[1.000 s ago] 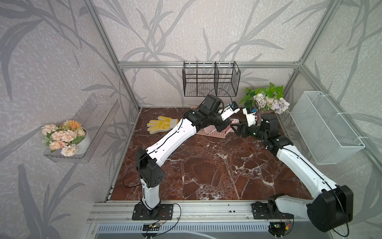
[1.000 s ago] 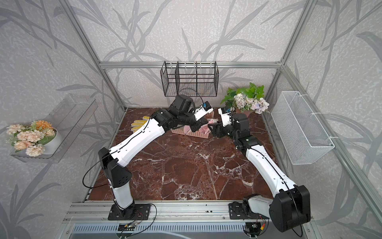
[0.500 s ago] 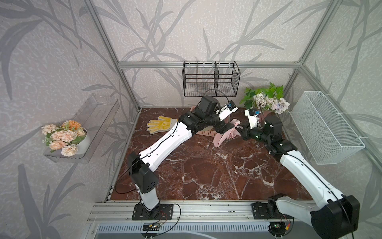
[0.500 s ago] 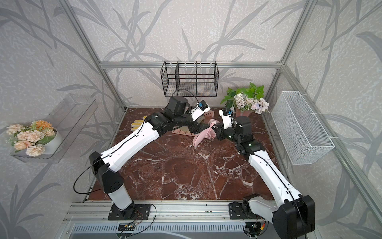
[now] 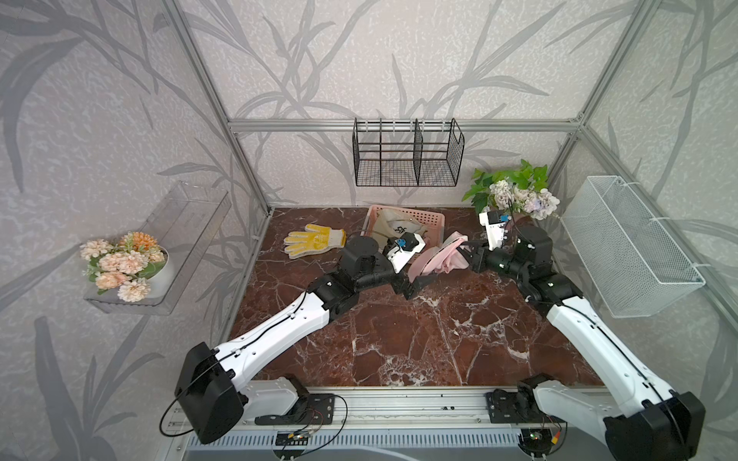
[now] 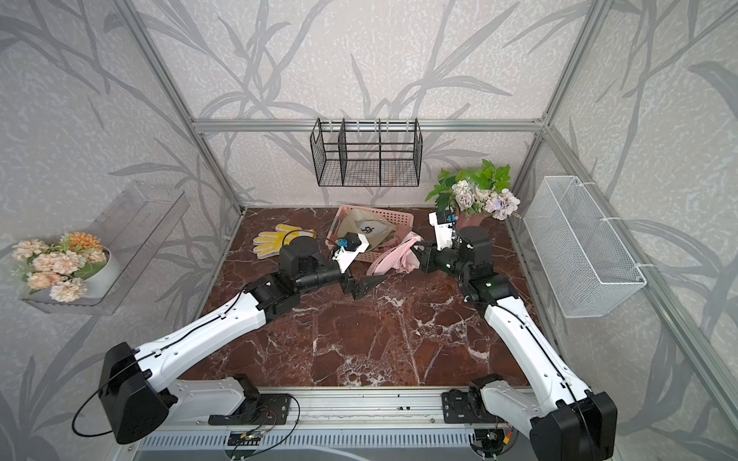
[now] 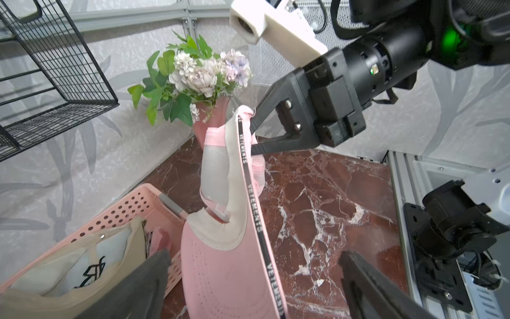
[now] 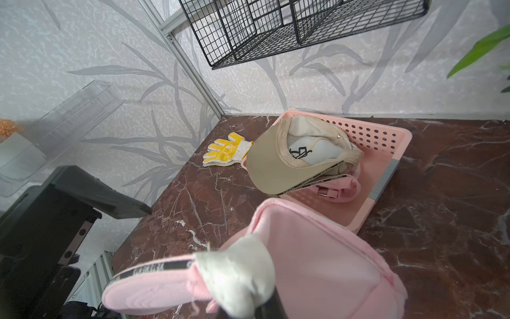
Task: Turn the baseball cap inside out
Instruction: Turn over the baseball cap.
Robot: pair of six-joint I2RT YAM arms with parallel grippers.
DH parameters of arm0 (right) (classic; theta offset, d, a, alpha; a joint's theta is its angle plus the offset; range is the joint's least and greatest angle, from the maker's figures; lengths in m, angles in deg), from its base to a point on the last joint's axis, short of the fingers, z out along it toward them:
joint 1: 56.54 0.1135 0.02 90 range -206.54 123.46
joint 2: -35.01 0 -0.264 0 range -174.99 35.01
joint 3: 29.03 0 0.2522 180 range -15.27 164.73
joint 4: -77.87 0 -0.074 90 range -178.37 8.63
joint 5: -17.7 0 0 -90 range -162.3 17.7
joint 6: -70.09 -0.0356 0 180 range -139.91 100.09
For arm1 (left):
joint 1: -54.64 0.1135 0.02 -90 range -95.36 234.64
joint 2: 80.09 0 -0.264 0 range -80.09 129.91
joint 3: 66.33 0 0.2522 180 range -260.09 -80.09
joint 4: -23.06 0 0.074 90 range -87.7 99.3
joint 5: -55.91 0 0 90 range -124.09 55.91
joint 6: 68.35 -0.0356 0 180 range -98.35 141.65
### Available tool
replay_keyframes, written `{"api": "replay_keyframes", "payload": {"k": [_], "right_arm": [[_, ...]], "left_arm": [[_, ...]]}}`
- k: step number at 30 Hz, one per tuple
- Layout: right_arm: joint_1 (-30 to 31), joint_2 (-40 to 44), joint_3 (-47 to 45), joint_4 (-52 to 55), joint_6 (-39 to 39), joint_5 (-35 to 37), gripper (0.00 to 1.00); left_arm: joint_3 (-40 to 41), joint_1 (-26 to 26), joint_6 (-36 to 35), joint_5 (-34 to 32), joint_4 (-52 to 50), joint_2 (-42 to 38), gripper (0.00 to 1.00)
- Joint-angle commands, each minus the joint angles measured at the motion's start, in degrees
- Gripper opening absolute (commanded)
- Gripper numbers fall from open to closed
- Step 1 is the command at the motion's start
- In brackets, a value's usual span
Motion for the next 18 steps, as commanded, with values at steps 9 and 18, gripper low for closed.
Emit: {"api": "replay_keyframes", "payload": {"k": [9, 18], "right_arm": [[2.8, -1.7, 3.8, 0.7, -2.3, 0.8, 0.00], [3.0, -1.7, 3.7, 0.7, -3.1, 0.9, 0.00]], "left_arm": [[-1.3, 0.0, 3.3, -0.6, 6.8, 6.0, 0.78], [-0.9, 0.0, 3.9, 0.1, 7.2, 7.8, 0.28]]}}
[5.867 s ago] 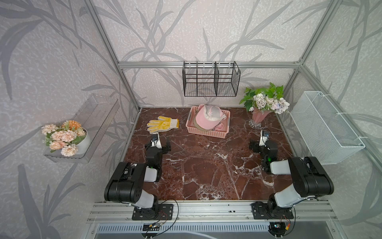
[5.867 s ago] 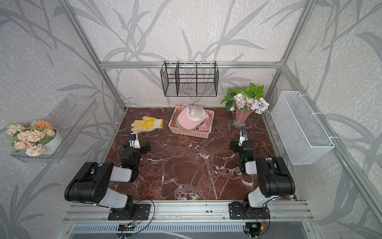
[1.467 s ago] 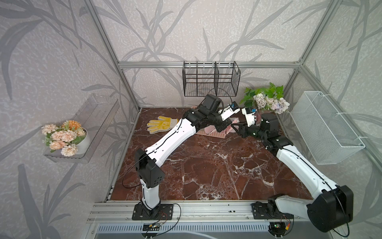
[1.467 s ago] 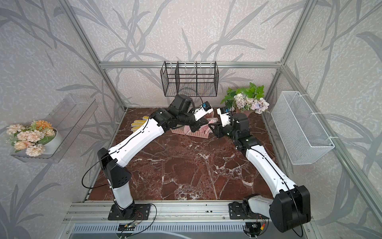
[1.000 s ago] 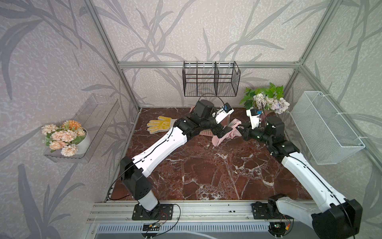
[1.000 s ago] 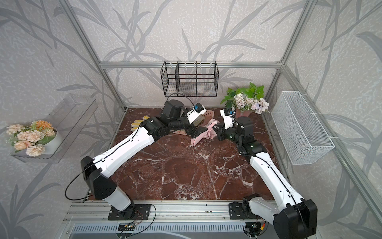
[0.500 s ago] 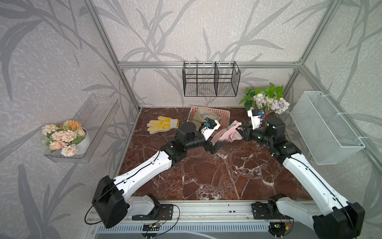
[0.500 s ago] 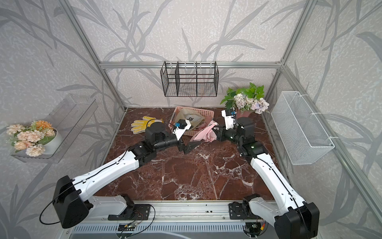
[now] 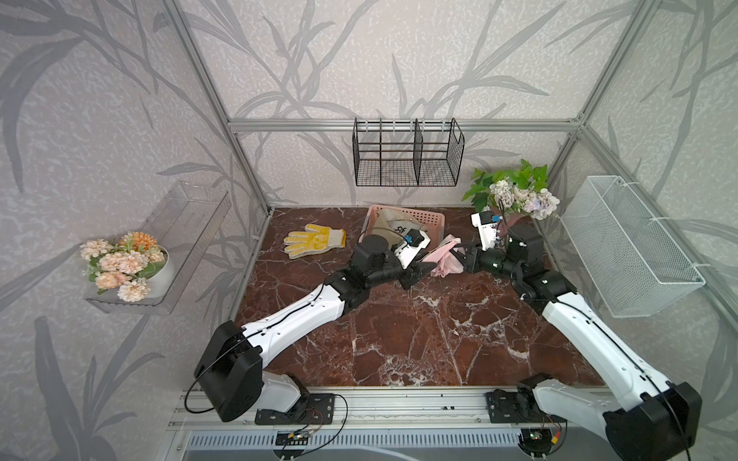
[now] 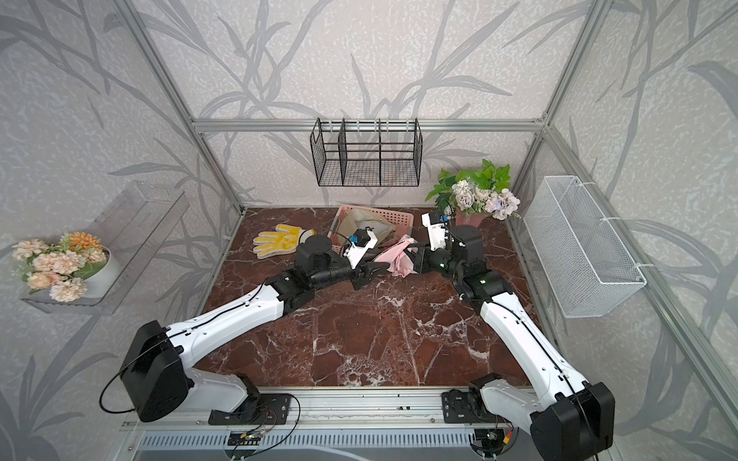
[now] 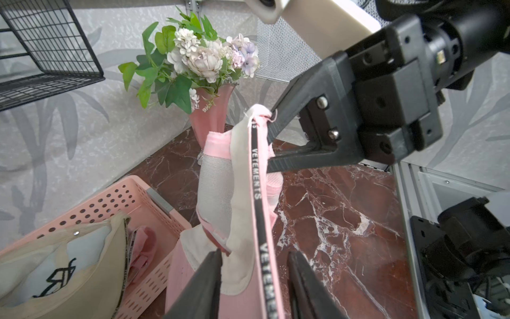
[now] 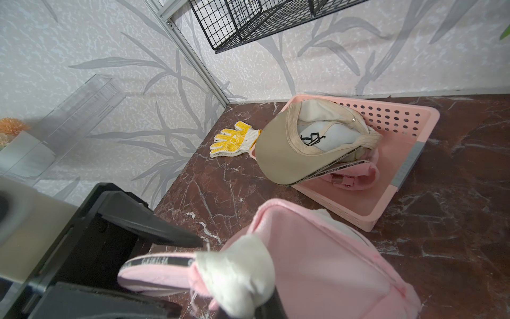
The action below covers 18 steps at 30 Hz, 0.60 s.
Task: Turn the baseball cap inside out
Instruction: Turn over the baseball cap.
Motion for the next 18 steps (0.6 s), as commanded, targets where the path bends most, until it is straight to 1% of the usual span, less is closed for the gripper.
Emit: {"api": "replay_keyframes", "payload": {"k": [1, 2, 4, 5, 6, 7, 8, 9, 11, 14, 18], "right_arm": [[0.4, 0.2, 2.3, -0.8, -1.0, 0.3, 0.00], [0.4, 0.2, 2.1, -0.8, -1.0, 0.3, 0.00], [0.4, 0.3, 1.6, -0.9, -0.9, 0.6, 0.00], [0.4, 0.3, 1.2, -0.8, -0.8, 0.9, 0.00], [0.4, 0.3, 0.9, -0.7, -0.7, 1.3, 0.00], [0.4, 0.1, 0.5, -0.5, -0.4, 1.9, 0.03], [0.3, -0.1, 0.2, 0.2, 0.0, 2.8, 0.15], [0.3, -0.3, 0.1, 0.9, 0.3, 3.9, 0.24], [0.5, -1.0, -0.4, 2.7, 1.4, 7.4, 0.37], [0.4, -1.8, -0.9, 4.8, 2.6, 13.6, 0.45], [0.4, -2.3, -1.4, 7.0, 3.1, 22.3, 0.49]], "left_arm": [[-1.0, 0.0, -0.4, -0.1, 1.0, 0.4, 0.20], [-1.3, -0.1, -0.6, -0.3, 0.4, 0.4, 0.13], [-2.1, 0.0, -1.0, -0.8, -1.4, 0.3, 0.02], [-2.8, 0.0, -1.2, -1.0, -2.7, 0.1, 0.00], [-3.5, 0.1, -1.2, -1.1, -4.0, 0.0, 0.00], [-4.4, 0.2, -1.3, -0.7, -5.6, -0.3, 0.00], [-5.0, 0.2, -1.4, -0.4, -7.2, -0.6, 0.00], [-5.7, 0.2, -1.1, -0.5, -8.5, -0.7, 0.00], [-7.2, 0.3, -0.9, 0.5, -11.7, -1.2, 0.00], [-9.3, 0.4, 0.1, 0.9, -15.7, -1.3, 0.00], [-12.9, 0.9, 1.3, 2.7, -22.2, 0.0, 0.00]]}}
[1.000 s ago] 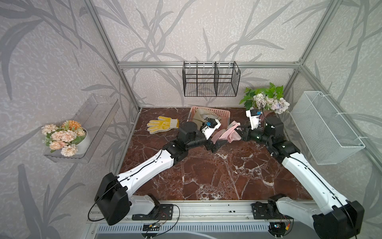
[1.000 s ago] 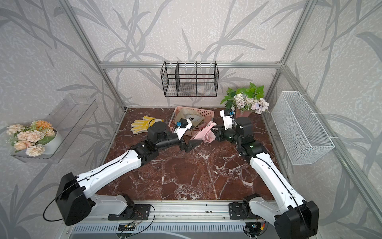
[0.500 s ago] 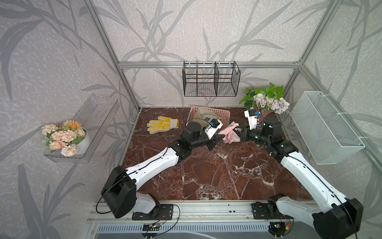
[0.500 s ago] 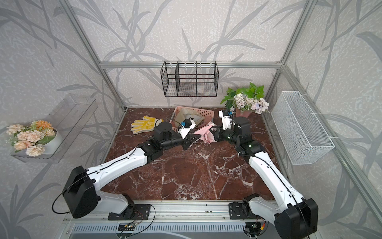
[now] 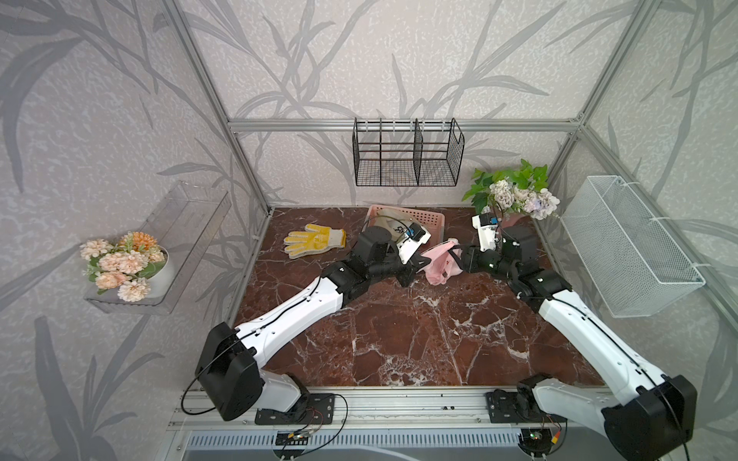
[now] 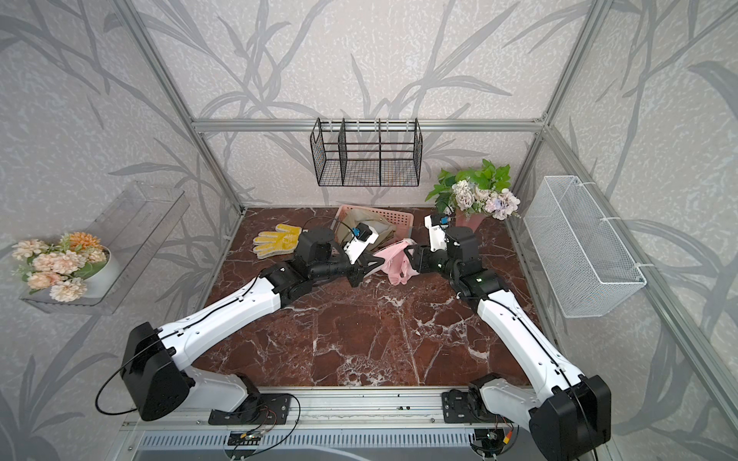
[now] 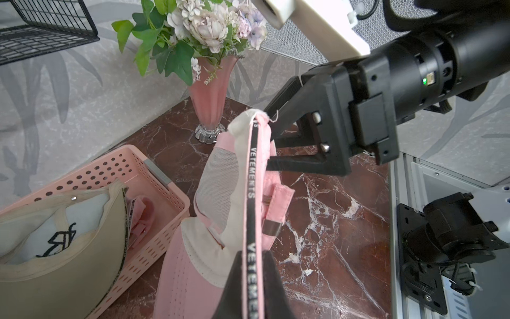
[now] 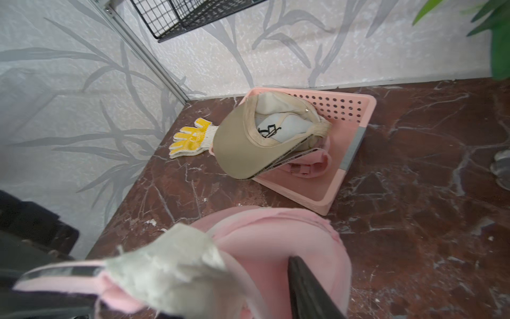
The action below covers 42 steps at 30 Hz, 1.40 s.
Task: Turn the baseball cap inside out
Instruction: Turn over the baseball cap.
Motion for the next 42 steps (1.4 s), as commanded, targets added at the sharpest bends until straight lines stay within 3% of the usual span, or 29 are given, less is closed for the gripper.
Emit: {"api": "replay_keyframes", "payload": {"k": [1, 6, 11, 15, 19, 27, 36, 42], "right_arm": [[-0.1, -0.6, -1.2, 4.0, 1.3, 11.2, 0.49], [-0.2, -1.8, -0.7, 9.1, 1.8, 19.5, 0.48], [-0.1, -4.0, -0.9, 12.9, 2.4, 22.1, 0.46], [0.0, -5.8, -0.8, 16.2, 2.3, 24.7, 0.48], [0.2, -7.7, -0.5, 18.5, 2.7, 25.9, 0.53], [0.4, -9.0, 0.0, 20.9, 3.9, 24.4, 0.64], [0.4, -2.4, 0.1, 20.5, 6.3, 20.9, 0.68], [0.8, -0.1, 0.2, 19.3, 7.5, 5.7, 0.69]], "left_arm": [[-5.0, 0.6, 1.8, 3.7, -5.6, 0.1, 0.00], [-7.6, 1.7, 6.7, 4.7, -10.0, 1.7, 0.00], [-5.9, 2.6, 15.5, 5.1, -9.3, 3.4, 0.00], [-3.4, 3.5, 21.6, 10.5, -6.3, 5.6, 0.00], [-1.0, 4.1, 24.7, 8.1, -5.6, 7.3, 0.00], [2.9, 4.6, 25.9, 3.8, -3.4, 10.0, 0.00], [3.2, 4.6, 24.6, -0.5, -4.2, 13.5, 0.00], [2.8, 4.7, 24.5, -2.3, -4.1, 13.6, 0.00]]}}
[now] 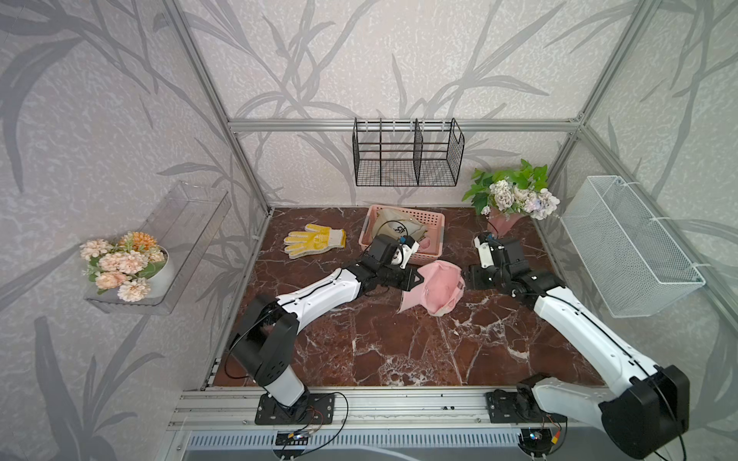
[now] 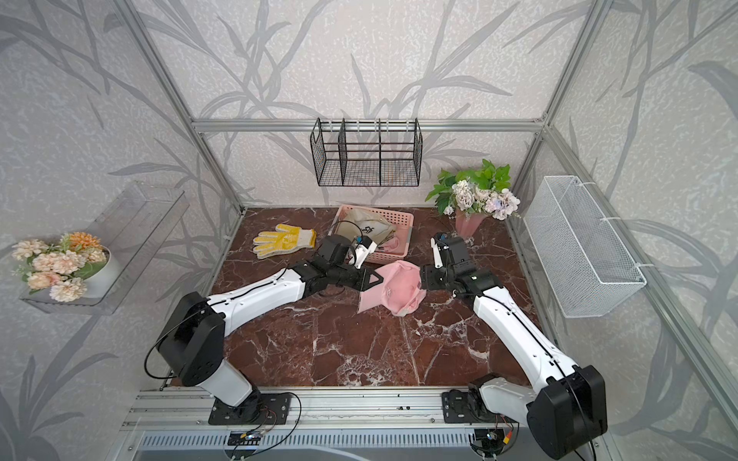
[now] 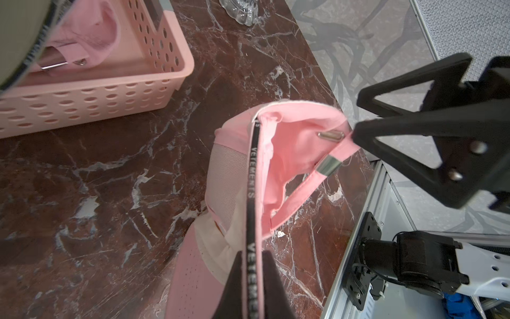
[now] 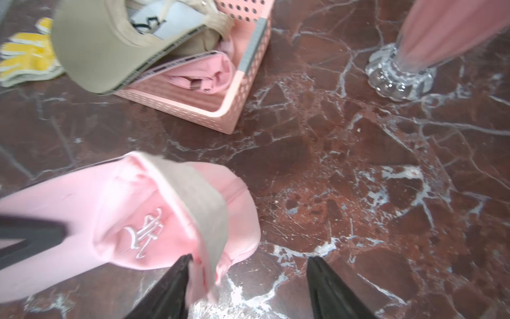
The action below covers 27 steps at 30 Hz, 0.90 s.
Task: Turn the baseball cap inside out
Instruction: Turn over the baseball cap.
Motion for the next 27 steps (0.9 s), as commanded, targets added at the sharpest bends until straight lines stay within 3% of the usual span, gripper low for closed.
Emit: {"api": "replay_keyframes", "payload": {"k": [1, 5, 9, 14, 18, 27], "right_arm": [[0.2, 0.9, 0.4, 0.3, 0.9, -9.0, 0.69], [2.9, -1.0, 0.1, -1.5, 1.4, -19.4, 0.68], [8.2, -5.9, 0.4, -3.7, 0.0, -20.8, 0.63], [10.8, -12.1, -0.2, -9.0, -7.1, -11.9, 0.51], [10.9, -16.8, 0.5, -10.7, -10.7, -4.3, 0.48], [11.1, -23.4, 4.5, -3.9, -13.1, 11.3, 0.51]], "left_arm": [[-0.3, 0.7, -0.6, -5.5, -2.2, 1.0, 0.00], [-0.5, 0.6, -0.5, -5.8, -2.3, 1.6, 0.00], [-0.8, 0.6, -0.4, -6.4, -2.4, 1.6, 0.00], [-0.9, 0.7, -0.5, -7.3, -3.4, 2.2, 0.00], [-1.7, 0.7, -0.4, -9.0, -5.6, 3.2, 0.00], [-2.2, 0.7, -0.3, -8.9, -7.2, 4.5, 0.00]]}}
